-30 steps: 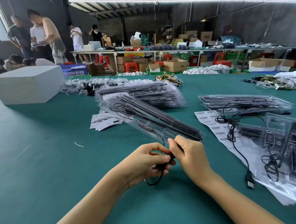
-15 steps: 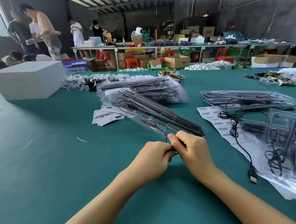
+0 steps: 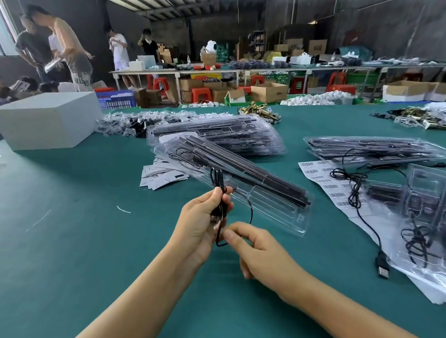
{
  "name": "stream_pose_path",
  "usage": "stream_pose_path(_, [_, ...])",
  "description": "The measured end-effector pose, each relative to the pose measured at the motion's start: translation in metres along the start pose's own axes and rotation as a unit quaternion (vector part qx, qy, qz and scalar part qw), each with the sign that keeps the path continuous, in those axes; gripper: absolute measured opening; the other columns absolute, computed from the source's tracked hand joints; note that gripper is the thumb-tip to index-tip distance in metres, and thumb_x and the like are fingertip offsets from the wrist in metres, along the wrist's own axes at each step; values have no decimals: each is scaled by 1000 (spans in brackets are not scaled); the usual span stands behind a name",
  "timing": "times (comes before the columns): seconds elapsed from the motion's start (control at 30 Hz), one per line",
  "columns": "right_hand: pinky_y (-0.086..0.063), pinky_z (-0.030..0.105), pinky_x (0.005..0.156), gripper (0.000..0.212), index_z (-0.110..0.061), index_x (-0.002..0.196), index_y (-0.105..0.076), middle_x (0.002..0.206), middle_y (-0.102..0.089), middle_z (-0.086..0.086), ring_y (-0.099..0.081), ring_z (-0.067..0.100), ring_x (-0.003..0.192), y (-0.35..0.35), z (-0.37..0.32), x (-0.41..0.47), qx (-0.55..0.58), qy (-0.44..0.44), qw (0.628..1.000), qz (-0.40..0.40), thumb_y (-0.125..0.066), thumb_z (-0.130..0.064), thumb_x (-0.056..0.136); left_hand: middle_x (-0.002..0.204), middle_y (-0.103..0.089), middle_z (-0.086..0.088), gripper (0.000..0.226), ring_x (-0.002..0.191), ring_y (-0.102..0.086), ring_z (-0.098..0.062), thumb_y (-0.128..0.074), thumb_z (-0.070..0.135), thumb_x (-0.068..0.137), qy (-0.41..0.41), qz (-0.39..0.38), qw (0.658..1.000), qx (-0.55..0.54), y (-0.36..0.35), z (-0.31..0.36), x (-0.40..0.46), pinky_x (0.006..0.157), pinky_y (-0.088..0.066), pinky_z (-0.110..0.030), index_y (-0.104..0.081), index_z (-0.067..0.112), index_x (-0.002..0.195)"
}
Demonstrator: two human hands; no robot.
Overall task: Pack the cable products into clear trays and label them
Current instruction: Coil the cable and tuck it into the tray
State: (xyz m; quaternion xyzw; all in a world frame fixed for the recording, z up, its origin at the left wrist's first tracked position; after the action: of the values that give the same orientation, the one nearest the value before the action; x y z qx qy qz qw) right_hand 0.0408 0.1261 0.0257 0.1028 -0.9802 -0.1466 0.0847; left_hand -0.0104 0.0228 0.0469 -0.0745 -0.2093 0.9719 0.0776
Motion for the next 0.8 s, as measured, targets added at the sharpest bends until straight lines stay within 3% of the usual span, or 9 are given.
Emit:
stream_pose_path(0.17, [-39, 17, 50, 10, -26, 87, -60, 82, -59, -13, -46, 9, 48, -7, -2, -1, 66, 10, 997, -24, -56, -25, 96, 66, -59, 7, 19, 68, -58, -8, -50, 21, 97, 19, -4, 998, -57, -2, -1, 0, 66, -38, -23, -66, 11, 92])
stream_pose_path(0.27, [-41, 17, 51, 15, -23, 81, -57, 80, -66, -4, -50, 9, 47, -3, 1, 2, 9, -3, 999, -45, -55, -25, 96, 62, -59, 8, 19, 56, -57, -4, -49, 21, 97, 75, -5, 993, -90, -1, -2, 0, 66, -36, -21, -64, 11, 92])
stream_pose_path(0.33, [-40, 15, 55, 16, -26, 80, -62, 79, -69, -6, -50, 1, 50, 5, 3, 3, -97, -4, 995, -26, -59, -34, 93, 61, -57, 10, 18, 49, -56, -2, -51, 22, 96, 141, -9, 986, -85, 3, 0, -1, 64, -35, -21, -65, 12, 90])
stream_pose_path(0.4, [-42, 19, 64, 17, -29, 83, -66, 81, -66, -13, -53, -2, 64, 16, 7, 3, -257, 15, 966, 2, -60, -44, 89, 61, -57, 11, 17, 46, -55, -2, -54, 23, 94, 199, -18, 979, -48, 10, 3, -2, 64, -34, -21, -66, 13, 88])
stream_pose_path(0.47, [-45, 30, 75, 20, -29, 86, -66, 86, -63, -11, -55, 2, 78, 25, 9, 4, -333, 26, 942, 22, -58, -47, 89, 62, -57, 10, 16, 45, -53, -2, -57, 23, 91, 222, -32, 975, 8, 17, 7, -1, 63, -33, -22, -68, 11, 89])
stream_pose_path(0.57, [-44, 30, 74, 21, -30, 84, -62, 85, -61, -12, -53, 4, 81, 40, 9, 4, -348, 30, 935, 63, -56, -49, 90, 63, -56, 8, 17, 44, -48, -3, -58, 21, 91, 211, -59, 971, 97, 24, 13, 0, 58, -35, -21, -70, 9, 89])
stream_pose_path(0.7, [-43, 32, 68, 22, -25, 87, -57, 81, -54, -11, -47, 6, 78, 45, 7, 3, -371, 89, 920, 92, -51, -45, 94, 63, -57, 4, 21, 46, -47, -5, -57, 19, 94, 125, -68, 953, 268, 32, 21, 4, 56, -32, -21, -72, 4, 90])
stream_pose_path(0.8, [-44, 34, 63, 22, -21, 84, -56, 75, -48, -13, -44, 8, 73, 42, 5, 2, -367, 119, 916, 112, -52, -40, 95, 63, -57, 4, 21, 47, -47, -6, -59, 18, 93, 122, -96, 937, 312, 35, 21, 4, 51, -35, -17, -72, 3, 90])
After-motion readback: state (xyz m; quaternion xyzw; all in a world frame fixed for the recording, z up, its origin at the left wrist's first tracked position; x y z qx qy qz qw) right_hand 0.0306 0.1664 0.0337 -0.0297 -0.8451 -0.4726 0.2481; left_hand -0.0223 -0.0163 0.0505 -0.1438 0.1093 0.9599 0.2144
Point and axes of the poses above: each hand's wrist, its own x-axis towards the middle knuckle, its own y-axis out of the back of the hand, z = x × y, the point moved 4 cm from there along x, towards the middle knuckle
